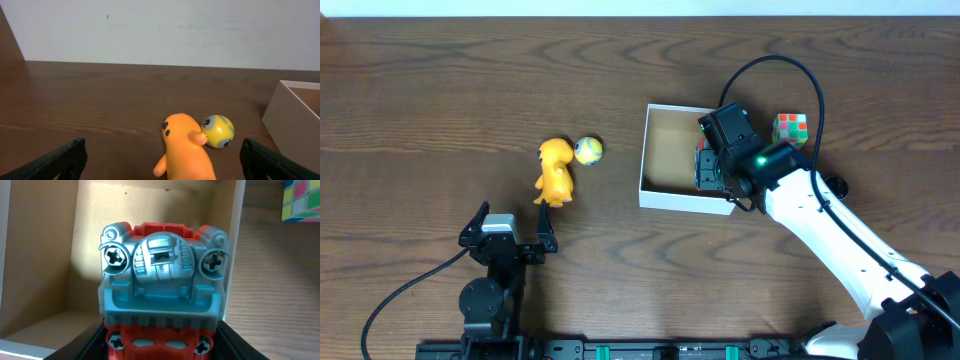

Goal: Pack container
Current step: 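Carry the car left into the white box and lower it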

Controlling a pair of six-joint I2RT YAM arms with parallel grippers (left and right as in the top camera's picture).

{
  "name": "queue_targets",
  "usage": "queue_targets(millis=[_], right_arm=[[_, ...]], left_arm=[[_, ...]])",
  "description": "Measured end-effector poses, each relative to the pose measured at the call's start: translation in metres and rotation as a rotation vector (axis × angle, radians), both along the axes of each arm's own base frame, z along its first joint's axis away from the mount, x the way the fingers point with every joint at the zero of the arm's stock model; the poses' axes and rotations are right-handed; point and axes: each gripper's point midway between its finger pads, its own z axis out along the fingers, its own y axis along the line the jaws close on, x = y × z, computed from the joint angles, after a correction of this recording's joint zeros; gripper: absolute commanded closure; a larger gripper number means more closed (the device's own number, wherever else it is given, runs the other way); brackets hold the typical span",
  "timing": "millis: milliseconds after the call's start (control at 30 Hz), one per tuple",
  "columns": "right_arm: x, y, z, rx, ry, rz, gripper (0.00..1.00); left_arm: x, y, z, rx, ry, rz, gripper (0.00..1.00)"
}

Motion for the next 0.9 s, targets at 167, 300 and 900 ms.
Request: queue_targets(millis=[167,300,900], right_arm=[[0.001,-0.001,0.001,0.007,-0.005,-0.034,0.74],[0.001,-0.002,0.001,0.016,-0.003,-0.056,0.75],[0.000,-0.003,-0.035,-0.031,0.088,-0.084,0.74]], left_arm=[[0.000,0.000,0.000,0.000,0.000,0.000,0.02],[0.000,0.000,0.000,0.000,0.000,0.000,0.02],[0.000,0.000,0.000,0.000,0.000,0.000,0.02]])
